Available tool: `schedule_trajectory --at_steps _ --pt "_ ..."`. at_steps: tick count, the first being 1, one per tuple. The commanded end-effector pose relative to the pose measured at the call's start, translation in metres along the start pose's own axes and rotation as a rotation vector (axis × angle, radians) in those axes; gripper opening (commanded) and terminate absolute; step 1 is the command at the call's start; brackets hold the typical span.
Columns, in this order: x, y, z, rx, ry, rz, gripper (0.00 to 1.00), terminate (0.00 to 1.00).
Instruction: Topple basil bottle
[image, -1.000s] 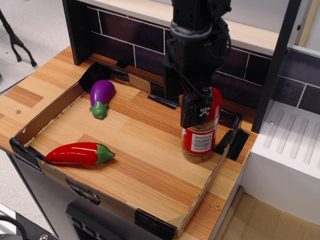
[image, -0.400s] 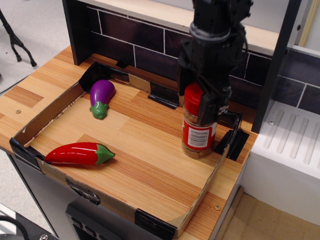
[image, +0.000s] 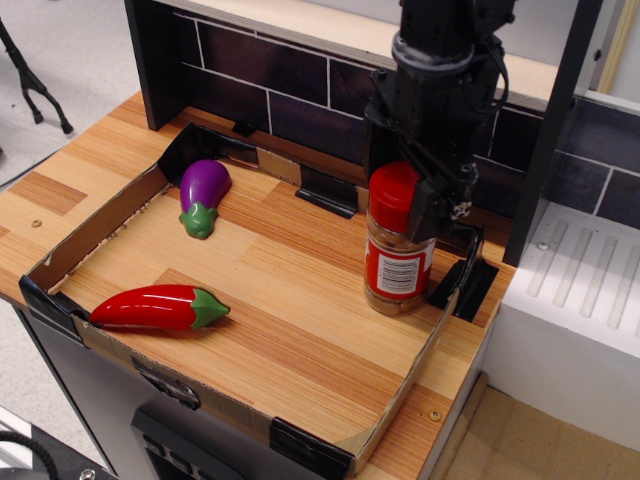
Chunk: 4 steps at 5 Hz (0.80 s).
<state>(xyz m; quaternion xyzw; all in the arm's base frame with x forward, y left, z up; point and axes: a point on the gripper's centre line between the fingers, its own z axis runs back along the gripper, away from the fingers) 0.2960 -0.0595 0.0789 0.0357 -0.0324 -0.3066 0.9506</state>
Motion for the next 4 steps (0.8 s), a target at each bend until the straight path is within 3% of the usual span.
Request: schedule_trajectory --at_steps 1,2,4 --pt "-0.004 0.001 0.011 0.073 -0.072 0.022 0.00 0.00" --pt "-0.003 -0.001 0.023 0.033 -0.131 -0.004 0.00 0.00" --pt "-0.017 0.007 0.018 -0.030 -0.413 -0.021 0.00 0.00"
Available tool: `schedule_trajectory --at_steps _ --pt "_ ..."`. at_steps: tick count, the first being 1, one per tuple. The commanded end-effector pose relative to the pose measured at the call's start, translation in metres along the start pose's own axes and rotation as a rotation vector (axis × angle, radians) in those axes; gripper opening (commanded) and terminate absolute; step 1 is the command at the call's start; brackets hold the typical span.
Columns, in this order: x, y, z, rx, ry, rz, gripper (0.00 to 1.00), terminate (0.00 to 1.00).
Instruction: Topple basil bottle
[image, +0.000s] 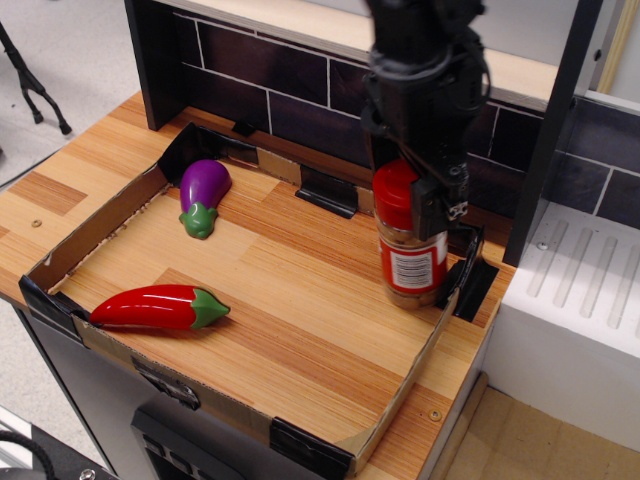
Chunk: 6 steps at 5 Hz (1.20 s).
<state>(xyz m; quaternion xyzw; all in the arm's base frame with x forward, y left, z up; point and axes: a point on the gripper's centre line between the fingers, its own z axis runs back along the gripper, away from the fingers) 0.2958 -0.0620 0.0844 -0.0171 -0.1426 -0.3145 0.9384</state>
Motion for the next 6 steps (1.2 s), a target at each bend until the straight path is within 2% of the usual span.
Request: schedule_trajectory --at_steps 1,2,3,4,5,6 --pt "-0.022 0.010 0.010 0.017 -0.193 0.011 0.00 0.00" --pt "-0.041 0.008 0.000 0.064 -0.198 0.067 0.00 0.00" --pt "-0.065 0.001 -0.009 0.065 -0.171 0.138 0.00 0.00" --pt "-0.081 -0.015 -0.021 0.137 -0.157 0.243 0.00 0.00" --pt "-0.097 -0.025 -0.028 0.141 -0.115 0.337 0.00 0.00" --pt "-0.100 -0.033 -0.034 0.130 -0.076 0.406 0.00 0.00"
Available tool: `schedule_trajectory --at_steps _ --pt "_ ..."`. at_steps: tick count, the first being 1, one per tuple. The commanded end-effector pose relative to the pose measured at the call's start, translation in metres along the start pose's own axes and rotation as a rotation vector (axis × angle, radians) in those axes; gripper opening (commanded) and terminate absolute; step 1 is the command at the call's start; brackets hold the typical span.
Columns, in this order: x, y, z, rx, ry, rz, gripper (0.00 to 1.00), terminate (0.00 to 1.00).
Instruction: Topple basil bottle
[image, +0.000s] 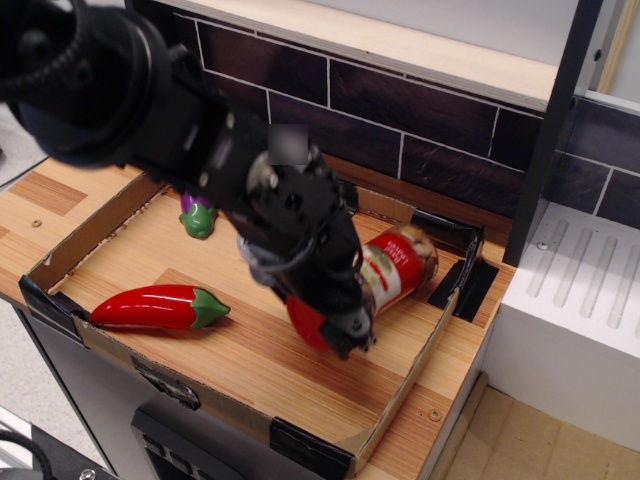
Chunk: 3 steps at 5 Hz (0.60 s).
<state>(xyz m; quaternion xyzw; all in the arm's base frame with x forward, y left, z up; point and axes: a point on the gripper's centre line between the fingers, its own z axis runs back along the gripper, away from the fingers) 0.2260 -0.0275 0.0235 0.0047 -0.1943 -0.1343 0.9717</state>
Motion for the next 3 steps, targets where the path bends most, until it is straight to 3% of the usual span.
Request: schedule_trajectory --at_steps 1,3 --pt "-0.013 -0.015 0.001 0.058 0.043 0.104 1.00 0.00" --pt "0.004 -0.019 0.034 0.033 0.040 0.204 1.00 0.00"
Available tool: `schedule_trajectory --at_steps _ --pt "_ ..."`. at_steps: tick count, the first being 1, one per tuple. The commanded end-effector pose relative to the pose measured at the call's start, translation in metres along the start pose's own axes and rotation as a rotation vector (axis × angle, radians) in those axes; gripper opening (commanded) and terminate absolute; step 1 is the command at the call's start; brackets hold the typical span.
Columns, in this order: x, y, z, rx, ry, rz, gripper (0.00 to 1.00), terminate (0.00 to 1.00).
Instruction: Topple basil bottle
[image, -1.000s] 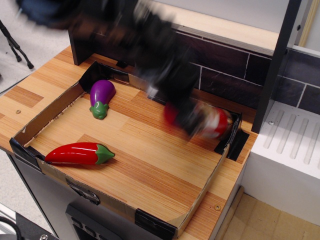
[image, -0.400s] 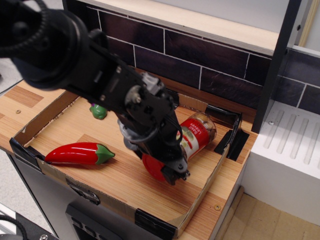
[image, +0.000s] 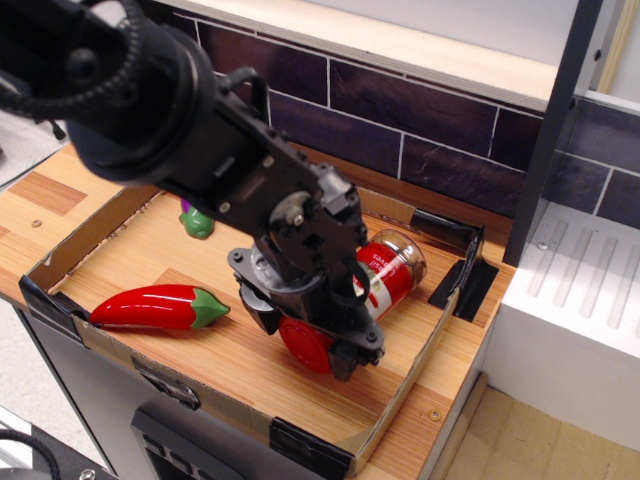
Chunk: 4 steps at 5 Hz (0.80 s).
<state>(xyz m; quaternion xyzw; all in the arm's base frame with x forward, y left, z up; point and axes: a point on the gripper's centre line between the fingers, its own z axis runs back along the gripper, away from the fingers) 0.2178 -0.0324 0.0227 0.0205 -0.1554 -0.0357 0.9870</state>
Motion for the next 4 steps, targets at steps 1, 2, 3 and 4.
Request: schedule_trajectory --at_steps 1,2,3,4 --pt "0.025 -0.005 0.066 -0.050 -0.023 0.057 1.00 0.00" --pt "0.049 0.009 0.091 -0.009 -0.035 0.077 1.00 0.00" --pt "0.049 0.009 0.091 -0.009 -0.035 0.077 1.00 0.00" --pt "0.049 0.009 0.091 -0.009 -0.035 0.077 1.00 1.00"
